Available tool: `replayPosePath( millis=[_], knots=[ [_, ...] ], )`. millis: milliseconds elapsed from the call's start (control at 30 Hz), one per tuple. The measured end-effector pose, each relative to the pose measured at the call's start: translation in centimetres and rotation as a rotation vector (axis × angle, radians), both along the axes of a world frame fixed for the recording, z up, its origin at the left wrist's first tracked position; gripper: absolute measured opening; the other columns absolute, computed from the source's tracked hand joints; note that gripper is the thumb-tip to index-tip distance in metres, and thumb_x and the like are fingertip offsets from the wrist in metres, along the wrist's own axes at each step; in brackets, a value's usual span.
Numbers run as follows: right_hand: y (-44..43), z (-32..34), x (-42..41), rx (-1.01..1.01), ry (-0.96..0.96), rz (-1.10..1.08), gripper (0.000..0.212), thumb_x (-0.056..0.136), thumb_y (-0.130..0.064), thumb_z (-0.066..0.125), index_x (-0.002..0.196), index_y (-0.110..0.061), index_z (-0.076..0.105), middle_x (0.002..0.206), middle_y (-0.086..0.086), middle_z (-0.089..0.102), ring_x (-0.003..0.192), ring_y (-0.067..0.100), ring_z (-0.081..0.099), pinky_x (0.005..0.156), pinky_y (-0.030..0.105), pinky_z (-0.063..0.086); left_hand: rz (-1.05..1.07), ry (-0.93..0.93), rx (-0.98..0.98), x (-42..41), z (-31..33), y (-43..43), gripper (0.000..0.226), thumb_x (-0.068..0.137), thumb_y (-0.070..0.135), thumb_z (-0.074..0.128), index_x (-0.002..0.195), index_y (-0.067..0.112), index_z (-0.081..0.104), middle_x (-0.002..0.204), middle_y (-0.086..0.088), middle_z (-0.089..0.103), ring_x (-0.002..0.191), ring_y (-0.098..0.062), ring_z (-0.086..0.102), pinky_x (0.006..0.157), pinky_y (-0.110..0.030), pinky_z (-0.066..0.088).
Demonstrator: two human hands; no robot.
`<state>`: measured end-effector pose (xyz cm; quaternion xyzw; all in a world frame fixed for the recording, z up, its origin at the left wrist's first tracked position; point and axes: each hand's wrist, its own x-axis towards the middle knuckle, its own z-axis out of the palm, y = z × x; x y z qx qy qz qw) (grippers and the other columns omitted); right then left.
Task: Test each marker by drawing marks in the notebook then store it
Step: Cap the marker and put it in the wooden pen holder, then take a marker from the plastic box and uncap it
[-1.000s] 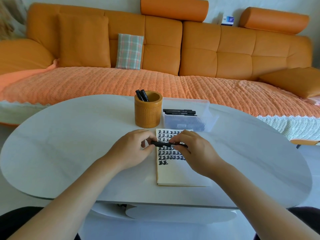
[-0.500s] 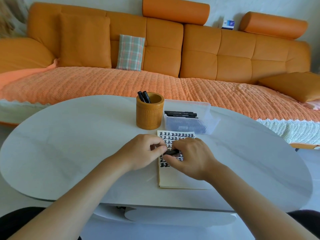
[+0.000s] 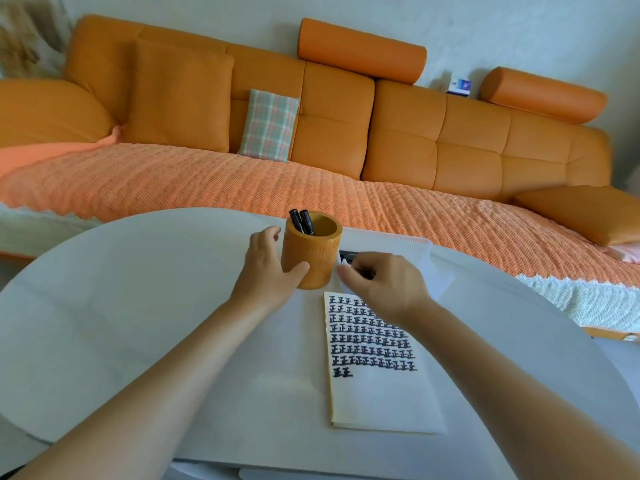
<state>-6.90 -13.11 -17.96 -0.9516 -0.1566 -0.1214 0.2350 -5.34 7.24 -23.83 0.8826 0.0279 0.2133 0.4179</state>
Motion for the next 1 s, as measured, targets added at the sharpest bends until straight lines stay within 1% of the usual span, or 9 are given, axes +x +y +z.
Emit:
replayPosePath(
  millis=[67, 133, 233, 300, 400, 500, 733, 867, 1000],
  knots=[
    [0.8, 1.3, 1.4, 0.201, 0.046, 0.056, 0.053, 0.088, -0.064, 0.051, 0.071, -0.015, 0.060, 0.057, -0.004, 0.051, 0.052, 0.009, 0.045, 0.055, 0.030, 0.037, -0.046, 0.039, -0.031, 0.5, 0.0, 0.0, 0.077, 0.085, 0.047, 0.066, 0.146, 0.021, 0.025, 0.150, -0.003, 0.031, 0.130, -0.022, 0.043, 0.097, -0.040, 0.046],
    [1.6, 2.7, 3.0, 0.383, 0.109, 0.105, 0.040, 0.097, -0.049, 0.051, 0.086, -0.014, 0.065, 0.065, 0.001, 0.051, 0.056, 0.011, 0.045, 0.058, 0.032, 0.038, -0.086, 0.039, -0.063, 0.9, -0.1, 0.1, 0.076, 0.084, 0.048, 0.067, 0.144, 0.024, 0.027, 0.148, -0.001, 0.035, 0.128, -0.022, 0.046, 0.097, -0.041, 0.048],
    [2.7, 4.6, 5.3, 0.517, 0.096, 0.112, 0.021, 0.104, -0.028, 0.045, 0.103, -0.019, 0.064, 0.070, 0.004, 0.048, 0.065, 0.019, 0.049, 0.062, 0.038, 0.048, -0.081, 0.047, -0.086, 1.4, -0.1, 0.2, 0.079, 0.080, 0.052, 0.071, 0.142, 0.025, 0.031, 0.144, 0.000, 0.040, 0.124, -0.021, 0.049, 0.094, -0.040, 0.050],
    [3.4, 5.7, 6.5, 0.642, 0.100, 0.117, 0.017, 0.104, -0.022, 0.046, 0.111, -0.021, 0.061, 0.078, 0.004, 0.052, 0.073, 0.018, 0.055, 0.073, 0.040, 0.058, -0.054, 0.049, -0.079, 1.7, -0.2, 0.4, 0.081, 0.076, 0.054, 0.073, 0.141, 0.026, 0.033, 0.142, 0.001, 0.043, 0.122, -0.021, 0.052, 0.093, -0.040, 0.052],
    [4.5, 6.8, 8.0, 0.746, 0.069, 0.137, 0.016, 0.101, -0.018, 0.053, 0.113, -0.024, 0.061, 0.088, 0.005, 0.062, 0.082, 0.016, 0.063, 0.082, 0.038, 0.056, -0.056, 0.040, -0.078, 2.1, -0.2, 0.6, 0.080, 0.074, 0.054, 0.075, 0.138, 0.026, 0.036, 0.140, 0.001, 0.048, 0.119, -0.022, 0.055, 0.092, -0.040, 0.053],
    [5.3, 6.8, 9.2, 0.681, -0.012, 0.119, 0.020, 0.099, -0.019, 0.057, 0.116, -0.026, 0.062, 0.100, 0.003, 0.069, 0.095, 0.016, 0.066, 0.085, 0.035, 0.055, -0.076, 0.054, -0.070, 2.3, -0.2, 0.7, 0.078, 0.078, 0.052, 0.073, 0.142, 0.026, 0.036, 0.142, 0.002, 0.049, 0.123, -0.022, 0.054, 0.097, -0.042, 0.050],
    [5.7, 3.6, 9.1, 0.279, 0.033, 0.132, 0.021, 0.093, -0.026, 0.065, 0.114, -0.023, 0.067, 0.097, -0.005, 0.073, 0.087, 0.012, 0.067, 0.075, 0.030, 0.056, -0.074, 0.088, -0.061, 2.0, -0.1, 0.3, 0.072, 0.086, 0.047, 0.066, 0.145, 0.030, 0.028, 0.147, 0.003, 0.045, 0.130, -0.023, 0.049, 0.102, -0.047, 0.047],
    [5.1, 2.4, 9.3, -0.016, 0.022, 0.143, 0.019, 0.093, -0.033, 0.063, 0.110, -0.034, 0.070, 0.089, -0.018, 0.066, 0.090, 0.017, 0.055, 0.080, 0.035, 0.042, -0.038, 0.048, -0.040, 1.6, -0.2, 0.0, 0.072, 0.086, 0.044, 0.066, 0.144, 0.026, 0.029, 0.147, 0.002, 0.041, 0.127, -0.022, 0.050, 0.097, -0.046, 0.051],
    [3.6, 3.2, 9.1, 0.033, 0.025, 0.182, 0.038, 0.094, -0.032, 0.064, 0.132, -0.029, 0.060, 0.119, -0.007, 0.062, 0.104, 0.013, 0.056, 0.081, 0.028, 0.043, 0.035, -0.022, 0.008, 0.8, -0.3, -0.2, 0.058, 0.087, 0.042, 0.065, 0.134, 0.024, 0.038, 0.136, 0.002, 0.047, 0.114, -0.019, 0.056, 0.085, -0.036, 0.055]
  ],
)
